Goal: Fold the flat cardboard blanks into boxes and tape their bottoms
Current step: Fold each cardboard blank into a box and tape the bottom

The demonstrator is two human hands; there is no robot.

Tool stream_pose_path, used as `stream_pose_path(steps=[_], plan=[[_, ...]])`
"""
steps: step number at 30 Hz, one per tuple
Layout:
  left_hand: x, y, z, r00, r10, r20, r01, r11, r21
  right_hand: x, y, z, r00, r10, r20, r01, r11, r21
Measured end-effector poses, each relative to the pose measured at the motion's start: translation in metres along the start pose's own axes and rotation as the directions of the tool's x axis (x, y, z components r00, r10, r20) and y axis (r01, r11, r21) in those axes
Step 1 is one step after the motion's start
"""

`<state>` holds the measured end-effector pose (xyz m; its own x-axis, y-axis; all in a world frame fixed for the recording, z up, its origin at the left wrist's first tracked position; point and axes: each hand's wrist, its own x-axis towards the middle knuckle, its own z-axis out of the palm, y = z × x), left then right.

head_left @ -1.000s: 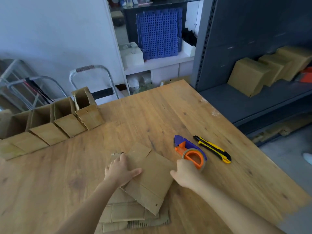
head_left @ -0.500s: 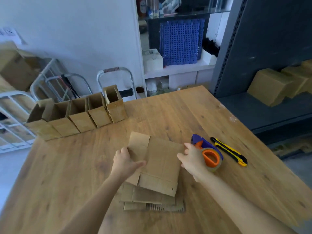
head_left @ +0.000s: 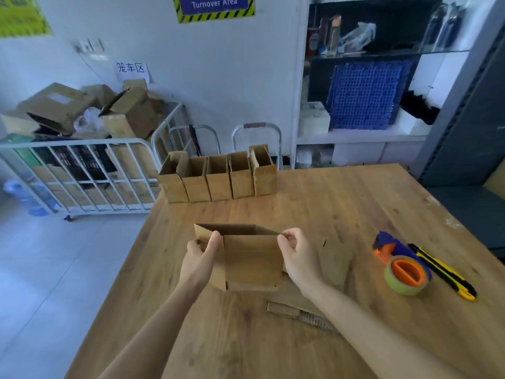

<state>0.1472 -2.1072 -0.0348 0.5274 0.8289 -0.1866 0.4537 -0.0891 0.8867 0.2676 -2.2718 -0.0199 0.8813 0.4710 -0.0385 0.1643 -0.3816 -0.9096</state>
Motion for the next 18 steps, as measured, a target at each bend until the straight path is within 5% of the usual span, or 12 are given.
stream_pose_path(steps=[4, 10, 18], plan=[[-0.003, -0.016, -0.023, 0.997, -0.070, 0.021, 0.070, 0.997, -0.015, -0.013, 0.001, 0.025, 0.998, 0.006, 0.057, -0.008, 0.999, 0.040], [-0.013, -0.030, -0.048, 0.964, 0.019, 0.266, -0.014, 1.000, -0.023, -0.031, 0.014, 0.047, 0.976, 0.025, 0.215, -0.027, 1.000, 0.006], [0.000, -0.034, -0.044, 0.988, 0.134, 0.076, -0.148, 0.964, 0.221, -0.026, 0.010, 0.057, 0.954, -0.049, 0.297, 0.074, 0.994, -0.075]])
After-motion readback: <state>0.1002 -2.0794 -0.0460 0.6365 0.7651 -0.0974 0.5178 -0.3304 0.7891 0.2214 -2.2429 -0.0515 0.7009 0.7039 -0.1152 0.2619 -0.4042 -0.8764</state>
